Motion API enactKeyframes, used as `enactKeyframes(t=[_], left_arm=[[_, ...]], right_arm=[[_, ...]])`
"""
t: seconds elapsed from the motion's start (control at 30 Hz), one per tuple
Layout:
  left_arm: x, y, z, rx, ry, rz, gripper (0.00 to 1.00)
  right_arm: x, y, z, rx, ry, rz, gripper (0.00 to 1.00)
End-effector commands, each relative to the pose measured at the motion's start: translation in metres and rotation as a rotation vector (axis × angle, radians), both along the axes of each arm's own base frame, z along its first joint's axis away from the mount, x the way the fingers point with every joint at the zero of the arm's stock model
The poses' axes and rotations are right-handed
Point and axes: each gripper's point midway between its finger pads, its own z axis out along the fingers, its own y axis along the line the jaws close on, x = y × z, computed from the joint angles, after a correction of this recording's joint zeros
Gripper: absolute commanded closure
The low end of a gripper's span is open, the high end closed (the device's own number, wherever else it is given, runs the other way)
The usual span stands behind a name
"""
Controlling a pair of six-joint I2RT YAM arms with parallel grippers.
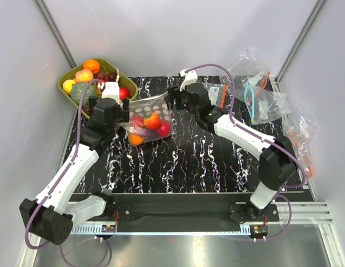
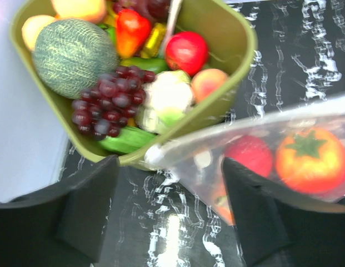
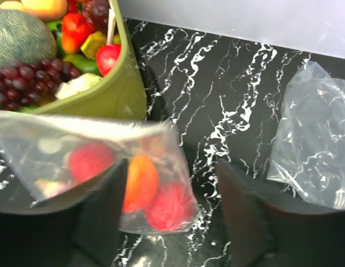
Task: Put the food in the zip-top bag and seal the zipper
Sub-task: Move the zipper food storage bag to the center of the board, then reset both arms
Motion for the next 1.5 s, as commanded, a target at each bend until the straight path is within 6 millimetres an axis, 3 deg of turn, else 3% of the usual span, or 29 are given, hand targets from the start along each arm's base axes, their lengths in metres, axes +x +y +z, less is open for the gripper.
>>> enactKeyframes(t=[0.0,0.17,0.2,0.23,0.3,0.33,0.4,0.43,0.5,0.53,0.57,0.6,0.63,0.67,0.73,0.8,0.83,0.87,1.0,1.27,1.47], left_arm=[[-0.002,0.008,0.029,-0.030,-0.112,0.031,0.02],[-0.027,0.011,0.059,-0.123,-0.176,0.030,0.01],[-0.033,0.000,0.059,-0.192,-0.161,-0.015,0.01],[-0.039,-0.006,0.060,-0.232,-0.153,-0.045,0.01],[-0.054,-0.021,0.065,-0.324,-0.138,-0.124,0.01],[-0.066,-0.035,0.062,-0.361,-0.096,-0.207,0.01],[-0.082,-0.051,0.055,-0.441,-0.043,-0.278,0.01],[-0.087,-0.055,0.044,-0.456,-0.018,-0.300,0.01],[-0.101,-0.061,0.043,-0.488,-0.035,-0.362,0.01],[-0.107,-0.065,0.039,-0.501,-0.034,-0.391,0.01],[-0.114,-0.064,0.034,-0.504,-0.045,-0.402,0.01],[-0.119,-0.063,0.028,-0.499,-0.038,-0.410,0.01],[-0.125,-0.060,0.028,-0.499,-0.051,-0.414,0.01],[-0.129,-0.060,0.020,-0.494,-0.037,-0.418,0.01],[-0.139,-0.058,0.012,-0.491,-0.026,-0.426,0.01],[-0.145,-0.058,-0.002,-0.494,0.002,-0.432,0.01],[-0.149,-0.059,-0.004,-0.501,-0.001,-0.447,0.01],[-0.151,-0.060,-0.007,-0.505,0.003,-0.454,0.01],[-0.152,-0.060,-0.021,-0.532,-0.020,-0.448,0.01],[-0.159,-0.059,-0.021,-0.516,-0.079,-0.485,0.01],[-0.165,-0.059,-0.016,-0.523,-0.125,-0.502,0.01]], right_arm=[[0.000,0.003,0.048,0.074,-0.080,0.023,0.24],[-0.023,-0.021,0.068,0.069,-0.087,0.002,0.18],[-0.028,-0.027,0.068,0.062,-0.071,-0.006,0.14],[-0.037,-0.036,0.085,0.093,-0.091,-0.019,0.12],[-0.049,-0.051,0.071,0.092,-0.014,-0.067,0.09],[-0.059,-0.059,0.080,0.104,-0.022,-0.068,0.05],[-0.072,-0.073,0.065,0.071,0.020,-0.084,0.02],[-0.081,-0.083,0.073,0.089,0.013,-0.103,0.02],[-0.092,-0.103,0.054,0.062,0.059,-0.163,0.01],[-0.102,-0.115,0.061,0.080,0.047,-0.183,0.01],[-0.108,-0.125,0.045,0.061,0.073,-0.216,0.00],[-0.115,-0.133,0.039,0.048,0.087,-0.224,0.00],[-0.126,-0.143,0.047,0.066,0.065,-0.226,0.00],[-0.133,-0.152,0.028,0.032,0.079,-0.241,0.00],[-0.147,-0.173,0.028,0.049,0.053,-0.281,0.00],[-0.158,-0.188,0.005,0.027,0.076,-0.313,0.00],[-0.166,-0.196,0.011,0.069,0.058,-0.327,0.00],[-0.171,-0.200,-0.002,0.065,0.072,-0.332,0.00],[-0.187,-0.205,-0.002,0.164,0.050,-0.313,0.00],[-0.204,-0.219,-0.029,0.172,0.098,-0.335,0.00],[-0.205,-0.211,-0.037,0.216,0.080,-0.294,0.01]])
